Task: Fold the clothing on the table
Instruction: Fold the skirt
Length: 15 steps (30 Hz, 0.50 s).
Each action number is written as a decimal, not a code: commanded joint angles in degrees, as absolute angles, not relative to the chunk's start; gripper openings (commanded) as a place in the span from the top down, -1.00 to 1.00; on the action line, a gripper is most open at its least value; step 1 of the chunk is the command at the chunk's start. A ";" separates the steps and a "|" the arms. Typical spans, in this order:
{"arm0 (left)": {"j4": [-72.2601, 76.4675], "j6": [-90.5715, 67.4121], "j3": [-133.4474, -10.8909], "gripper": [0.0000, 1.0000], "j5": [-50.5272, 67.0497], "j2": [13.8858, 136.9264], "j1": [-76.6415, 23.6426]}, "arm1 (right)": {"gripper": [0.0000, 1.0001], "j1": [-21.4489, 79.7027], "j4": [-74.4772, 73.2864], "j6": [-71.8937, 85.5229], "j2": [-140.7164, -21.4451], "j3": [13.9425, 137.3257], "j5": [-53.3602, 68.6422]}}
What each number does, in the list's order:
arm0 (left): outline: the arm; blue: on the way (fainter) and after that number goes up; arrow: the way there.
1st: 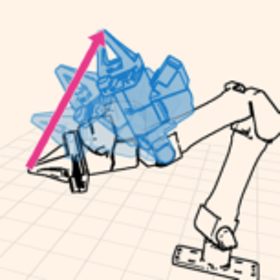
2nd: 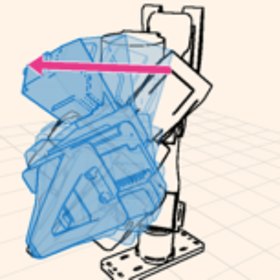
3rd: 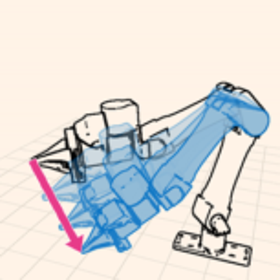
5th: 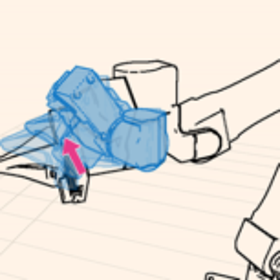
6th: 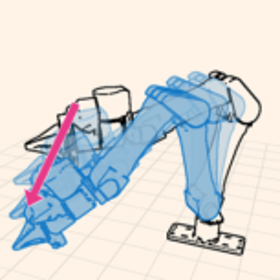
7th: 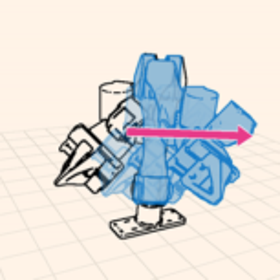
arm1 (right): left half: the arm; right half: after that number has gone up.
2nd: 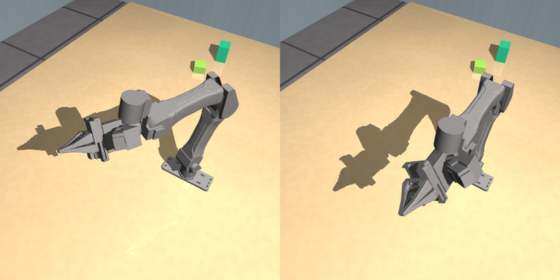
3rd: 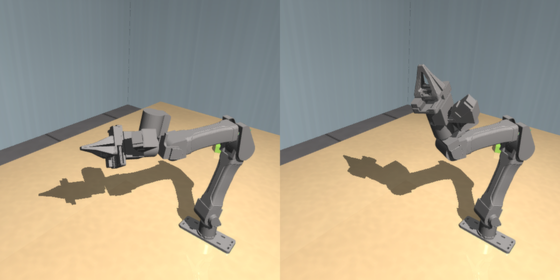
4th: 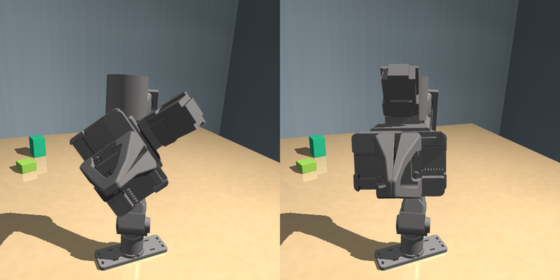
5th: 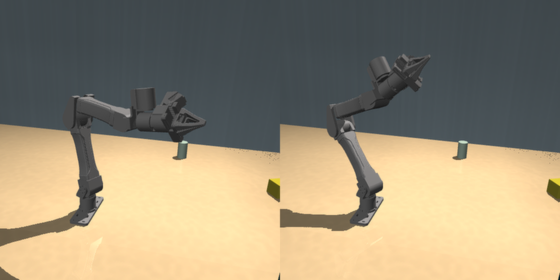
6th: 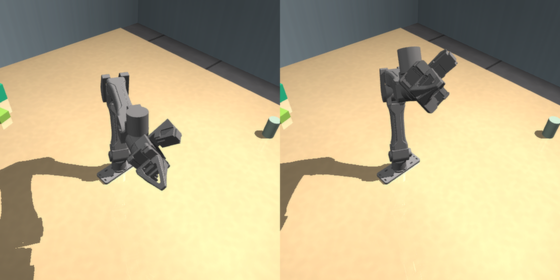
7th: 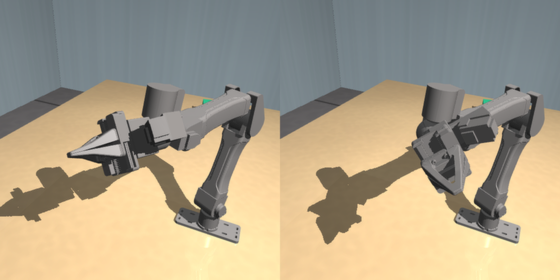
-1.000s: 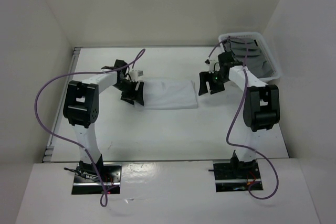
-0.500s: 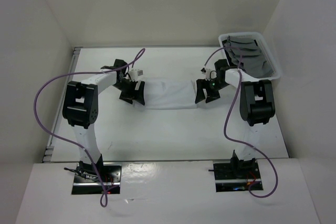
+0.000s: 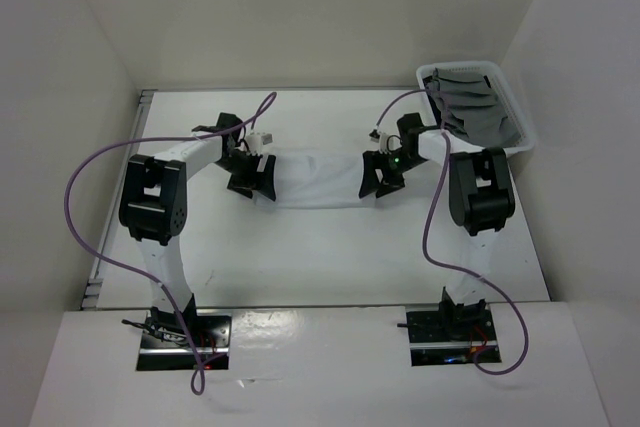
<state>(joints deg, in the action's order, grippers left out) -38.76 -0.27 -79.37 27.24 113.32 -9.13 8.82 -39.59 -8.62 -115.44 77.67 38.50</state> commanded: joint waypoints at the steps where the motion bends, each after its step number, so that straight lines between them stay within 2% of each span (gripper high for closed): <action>1: -38.94 0.00 -78.66 -0.84 27.77 111.80 -8.96 | -0.55 9.93 -37.10 -10.11 -119.61 78.40 36.39; 5: -38.94 0.53 -78.66 -0.84 27.77 111.80 -8.96 | -0.46 9.93 -35.95 -8.97 -120.14 79.45 36.39; 8: -38.94 0.53 -78.66 -0.84 27.77 111.80 -8.96 | -0.28 9.93 -35.34 -8.96 -120.15 79.45 35.16; 14: -38.94 0.53 -78.13 -0.82 27.77 111.80 -8.96 | 0.37 9.93 -34.80 -8.96 -119.62 78.93 34.01; 15: -38.94 0.53 -78.13 -0.79 27.77 111.80 -8.96 | 0.58 9.93 -34.80 -8.96 -119.62 78.93 33.49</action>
